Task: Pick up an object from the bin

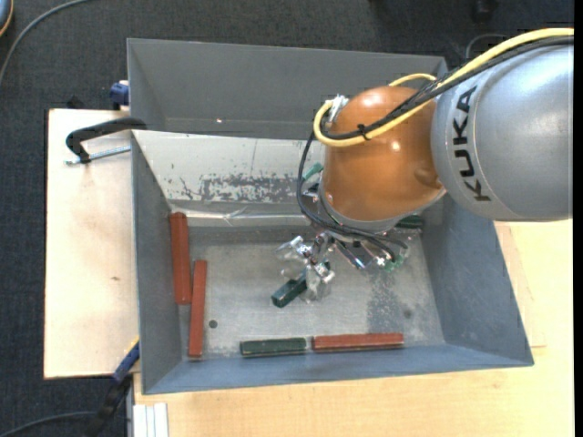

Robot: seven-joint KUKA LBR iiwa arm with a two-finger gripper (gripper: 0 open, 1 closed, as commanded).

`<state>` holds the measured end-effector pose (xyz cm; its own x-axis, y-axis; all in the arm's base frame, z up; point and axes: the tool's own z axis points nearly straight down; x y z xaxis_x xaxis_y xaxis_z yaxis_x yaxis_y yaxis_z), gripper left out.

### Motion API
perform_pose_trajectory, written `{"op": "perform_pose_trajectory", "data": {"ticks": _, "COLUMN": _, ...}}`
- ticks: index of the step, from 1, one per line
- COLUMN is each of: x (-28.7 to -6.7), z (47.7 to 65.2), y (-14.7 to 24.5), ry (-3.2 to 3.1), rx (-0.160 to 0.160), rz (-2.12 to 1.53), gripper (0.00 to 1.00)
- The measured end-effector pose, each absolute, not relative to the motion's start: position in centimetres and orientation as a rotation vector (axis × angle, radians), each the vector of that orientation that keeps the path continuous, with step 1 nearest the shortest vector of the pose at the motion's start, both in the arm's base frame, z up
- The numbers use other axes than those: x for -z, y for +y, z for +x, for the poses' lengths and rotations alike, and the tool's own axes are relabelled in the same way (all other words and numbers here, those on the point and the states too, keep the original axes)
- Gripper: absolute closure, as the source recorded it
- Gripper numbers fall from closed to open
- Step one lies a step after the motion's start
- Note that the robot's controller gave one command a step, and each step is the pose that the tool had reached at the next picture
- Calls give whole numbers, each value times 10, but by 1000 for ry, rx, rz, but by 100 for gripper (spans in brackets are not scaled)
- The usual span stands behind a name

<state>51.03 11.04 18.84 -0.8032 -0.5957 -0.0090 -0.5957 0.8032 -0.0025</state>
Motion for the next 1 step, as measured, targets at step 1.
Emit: {"op": "perform_pose_trajectory", "data": {"ticks": 1, "x": -256, "z": 528, "y": 101, "ry": 2957, "rx": 2, "rz": -1016, "gripper": 100}}
